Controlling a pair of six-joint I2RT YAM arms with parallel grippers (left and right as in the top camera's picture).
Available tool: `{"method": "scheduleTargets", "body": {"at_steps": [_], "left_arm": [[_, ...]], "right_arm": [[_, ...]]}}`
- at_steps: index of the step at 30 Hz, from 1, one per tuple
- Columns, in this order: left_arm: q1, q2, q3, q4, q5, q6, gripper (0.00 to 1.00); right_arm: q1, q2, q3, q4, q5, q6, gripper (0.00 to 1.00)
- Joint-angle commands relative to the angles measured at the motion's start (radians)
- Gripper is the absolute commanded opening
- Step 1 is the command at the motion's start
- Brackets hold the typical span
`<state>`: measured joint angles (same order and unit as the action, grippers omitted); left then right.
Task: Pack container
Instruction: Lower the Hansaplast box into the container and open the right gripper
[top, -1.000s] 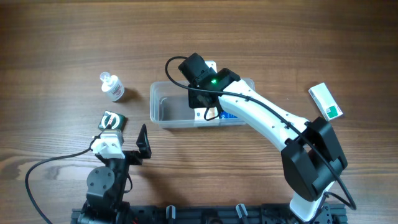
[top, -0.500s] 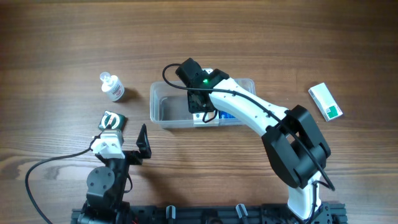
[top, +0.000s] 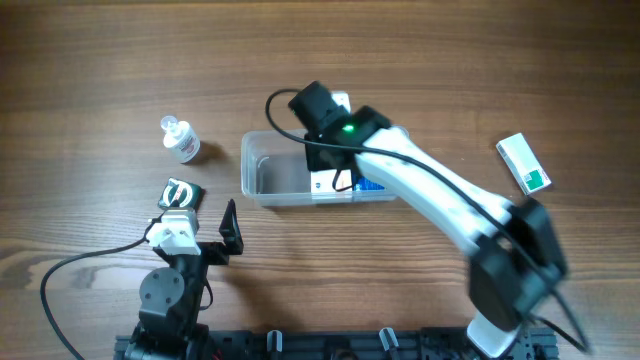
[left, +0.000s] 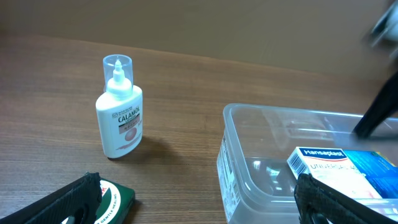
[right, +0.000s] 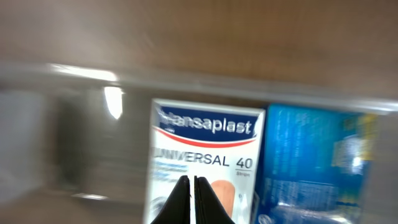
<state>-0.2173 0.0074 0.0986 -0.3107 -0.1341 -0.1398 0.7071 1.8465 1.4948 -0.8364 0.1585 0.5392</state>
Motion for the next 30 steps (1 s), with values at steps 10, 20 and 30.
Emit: {"method": "scheduleTargets", "body": {"at_steps": [10,20,30], "left_arm": [[-0.007,-0.001,-0.002,-0.001,-0.016,-0.002,1.0],[-0.007,-0.001,-0.002,-0.001,-0.016,-0.002,1.0],[-0.007,-0.001,-0.002,-0.001,-0.016,-0.002,1.0]], "right_arm": [[0.003,-0.051,-0.015,0.056,-0.106,-0.042,0.04],[0.005,0.125,-0.015,0.125,-0.252,-0.15,0.04],[0.005,0.142,-0.015,0.096,-0.22,-0.174,0.06]]}}
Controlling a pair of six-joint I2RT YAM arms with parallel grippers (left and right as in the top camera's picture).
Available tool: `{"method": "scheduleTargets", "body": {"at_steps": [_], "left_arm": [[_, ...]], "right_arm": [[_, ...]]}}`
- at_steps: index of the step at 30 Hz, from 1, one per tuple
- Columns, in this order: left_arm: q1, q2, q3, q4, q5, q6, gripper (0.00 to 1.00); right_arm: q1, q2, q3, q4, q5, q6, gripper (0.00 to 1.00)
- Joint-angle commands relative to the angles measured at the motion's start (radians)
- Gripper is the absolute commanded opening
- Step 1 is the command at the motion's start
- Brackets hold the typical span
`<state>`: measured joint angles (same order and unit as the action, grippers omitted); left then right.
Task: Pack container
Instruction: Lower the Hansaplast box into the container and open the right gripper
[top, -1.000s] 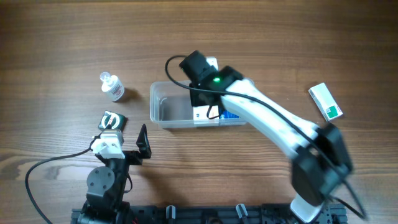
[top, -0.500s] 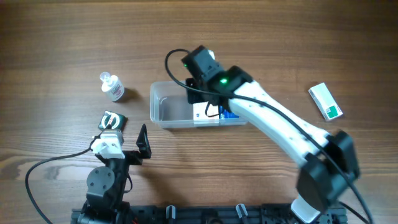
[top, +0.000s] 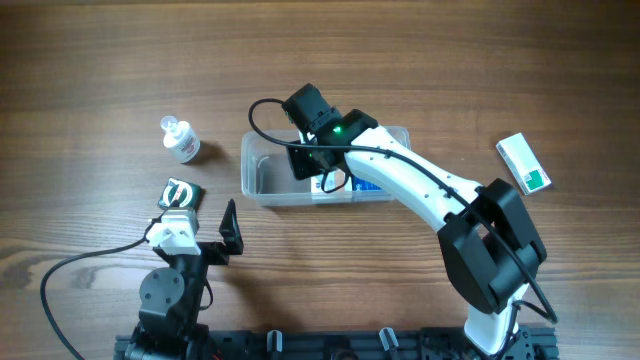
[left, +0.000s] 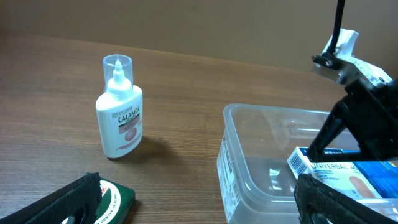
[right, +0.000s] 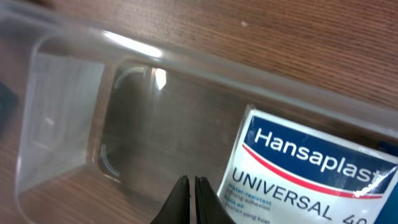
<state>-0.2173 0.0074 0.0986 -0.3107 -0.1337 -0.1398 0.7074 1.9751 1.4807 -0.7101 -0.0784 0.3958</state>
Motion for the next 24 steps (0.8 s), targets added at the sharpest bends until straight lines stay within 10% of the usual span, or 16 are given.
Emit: {"method": "scheduleTargets", "body": {"at_steps": [1,24], "left_arm": [[-0.007,-0.001,-0.002,-0.001,-0.016,-0.002,1.0],[-0.007,-0.001,-0.002,-0.001,-0.016,-0.002,1.0]], "right_arm": [[0.004,0.019,-0.001,-0.046,0.041,-0.03,0.07],[-0.017,0.038,0.003,0.006,-0.047,-0.13,0.05]]}}
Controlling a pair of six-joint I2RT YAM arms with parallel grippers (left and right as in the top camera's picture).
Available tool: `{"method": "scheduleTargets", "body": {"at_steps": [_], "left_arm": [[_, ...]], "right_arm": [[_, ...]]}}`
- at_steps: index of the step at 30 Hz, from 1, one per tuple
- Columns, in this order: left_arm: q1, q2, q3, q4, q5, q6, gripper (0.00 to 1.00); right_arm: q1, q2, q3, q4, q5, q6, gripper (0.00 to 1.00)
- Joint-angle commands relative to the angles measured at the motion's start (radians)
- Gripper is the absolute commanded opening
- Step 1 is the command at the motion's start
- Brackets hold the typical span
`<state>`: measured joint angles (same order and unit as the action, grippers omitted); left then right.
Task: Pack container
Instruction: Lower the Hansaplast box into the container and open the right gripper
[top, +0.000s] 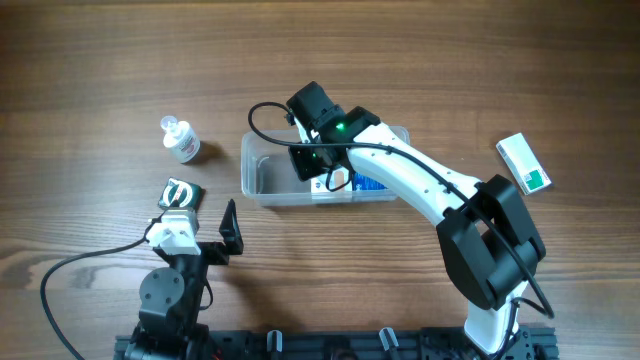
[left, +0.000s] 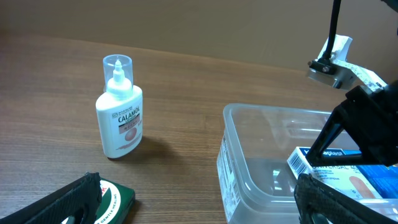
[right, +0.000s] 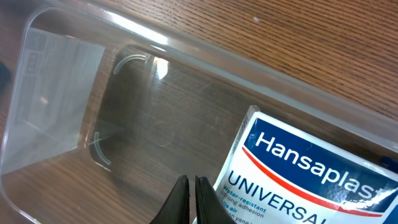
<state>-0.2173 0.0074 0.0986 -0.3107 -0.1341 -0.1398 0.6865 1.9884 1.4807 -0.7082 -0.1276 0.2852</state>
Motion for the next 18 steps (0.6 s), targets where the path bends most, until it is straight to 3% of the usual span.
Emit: {"method": "scheduleTargets", "body": {"at_steps": [1,18], "left_arm": [[-0.007,-0.001,-0.002,-0.001,-0.016,-0.002,1.0],[-0.007,-0.001,-0.002,-0.001,-0.016,-0.002,1.0]], "right_arm": [[0.004,0.026,0.003,0.003,0.018,-0.02,0.05],[-0.012,0.053,0.008,-0.071,0.156,-0.031,0.04]]}}
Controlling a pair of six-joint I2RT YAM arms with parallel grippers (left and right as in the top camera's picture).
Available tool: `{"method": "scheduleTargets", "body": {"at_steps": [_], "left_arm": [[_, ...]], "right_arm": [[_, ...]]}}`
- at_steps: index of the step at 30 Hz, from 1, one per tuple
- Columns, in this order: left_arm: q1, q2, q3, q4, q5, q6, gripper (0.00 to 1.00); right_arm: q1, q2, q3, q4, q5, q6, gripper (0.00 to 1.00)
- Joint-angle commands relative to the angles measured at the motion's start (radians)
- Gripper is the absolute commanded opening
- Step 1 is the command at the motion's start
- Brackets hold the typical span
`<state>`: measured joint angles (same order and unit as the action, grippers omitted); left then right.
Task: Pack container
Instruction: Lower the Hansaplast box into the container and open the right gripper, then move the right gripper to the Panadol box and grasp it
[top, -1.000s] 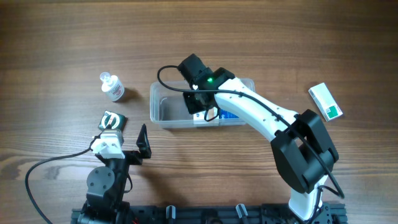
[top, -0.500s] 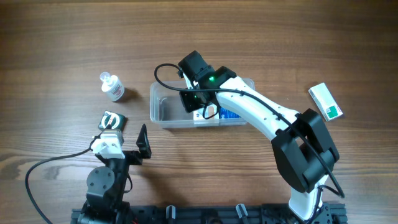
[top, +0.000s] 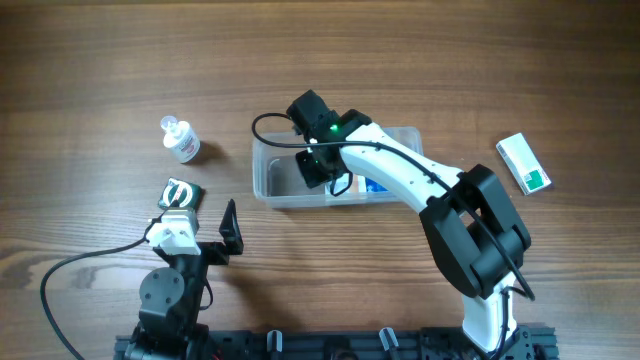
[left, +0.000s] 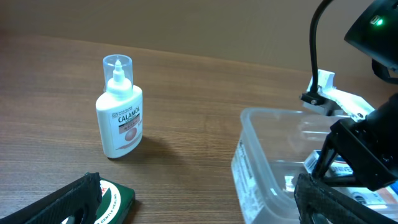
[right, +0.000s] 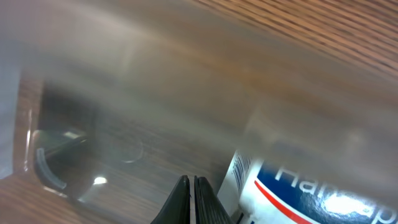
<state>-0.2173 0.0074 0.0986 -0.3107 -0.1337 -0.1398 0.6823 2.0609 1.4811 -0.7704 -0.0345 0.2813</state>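
Observation:
The clear plastic container lies mid-table and holds a Hansaplast box and a blue box. My right gripper is shut with nothing in it. Its fingertips are down inside the container, just left of the Hansaplast box. A Calamine bottle stands upright to the container's left. A green box lies by my left gripper. That gripper is open near the table's front edge and holds nothing.
A white and green box lies on the table at the far right. The right arm's cable arches over the container's far rim. The left arm's base and cable sit at the front left.
The container now lies slightly further right on the table. My right gripper, still shut, sits lower inside it, close beside the Hansaplast box. The left arm has not moved.
First my shut right gripper was over the Hansaplast box in the container. At the two later moments it was over the container's bare left half. Now it is low inside and the container has shifted right. The bottle, the boxes and the left arm have stayed put.

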Motion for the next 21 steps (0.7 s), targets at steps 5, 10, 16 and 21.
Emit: {"method": "scheduleTargets", "body": {"at_steps": [5,10,16,21], "left_arm": [[-0.007,-0.001,-0.002,-0.001,-0.016,-0.002,1.0],[-0.007,-0.001,-0.002,-0.001,-0.016,-0.002,1.0],[-0.007,-0.001,-0.002,-0.001,-0.016,-0.002,1.0],[-0.007,-0.001,-0.002,-0.001,-0.016,-0.002,1.0]], "right_arm": [[-0.007,-0.153,0.026,-0.004,0.034,-0.032,0.05],[-0.022,-0.351,0.04,0.002,0.051,0.037,0.12],[-0.166,-0.54,0.04,-0.104,0.095,0.07,0.41],[-0.427,-0.568,0.036,-0.232,0.09,0.046,0.95]]}}
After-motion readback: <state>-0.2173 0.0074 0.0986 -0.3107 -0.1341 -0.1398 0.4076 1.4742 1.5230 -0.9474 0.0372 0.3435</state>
